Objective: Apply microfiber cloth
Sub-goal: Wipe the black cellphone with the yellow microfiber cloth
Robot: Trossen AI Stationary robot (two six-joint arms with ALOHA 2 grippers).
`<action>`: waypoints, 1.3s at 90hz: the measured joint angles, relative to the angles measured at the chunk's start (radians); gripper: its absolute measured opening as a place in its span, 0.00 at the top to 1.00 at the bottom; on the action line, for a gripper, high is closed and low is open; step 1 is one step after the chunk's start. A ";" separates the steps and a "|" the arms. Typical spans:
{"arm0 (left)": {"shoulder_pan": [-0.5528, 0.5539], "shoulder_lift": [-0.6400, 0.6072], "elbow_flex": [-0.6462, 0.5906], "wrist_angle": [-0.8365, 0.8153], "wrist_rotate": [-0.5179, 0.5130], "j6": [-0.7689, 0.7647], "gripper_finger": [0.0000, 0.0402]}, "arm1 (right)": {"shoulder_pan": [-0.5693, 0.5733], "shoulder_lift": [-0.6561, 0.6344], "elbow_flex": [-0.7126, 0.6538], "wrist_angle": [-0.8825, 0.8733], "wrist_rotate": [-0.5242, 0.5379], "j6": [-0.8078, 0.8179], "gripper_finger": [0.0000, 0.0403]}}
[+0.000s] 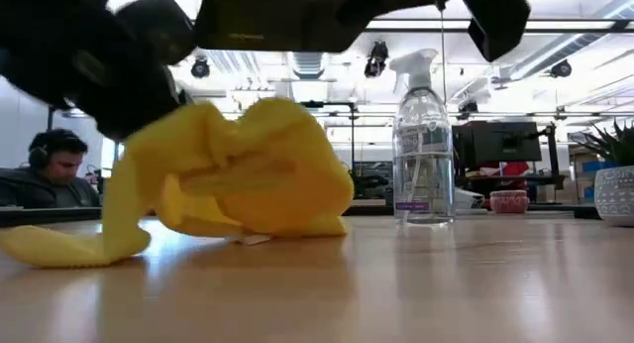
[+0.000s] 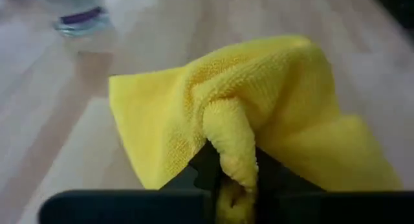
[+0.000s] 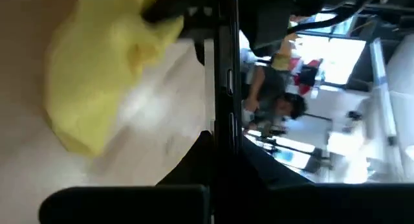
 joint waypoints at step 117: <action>0.233 -0.159 -0.002 0.051 0.865 -0.124 0.77 | 0.005 0.124 0.023 0.342 0.077 -0.482 0.98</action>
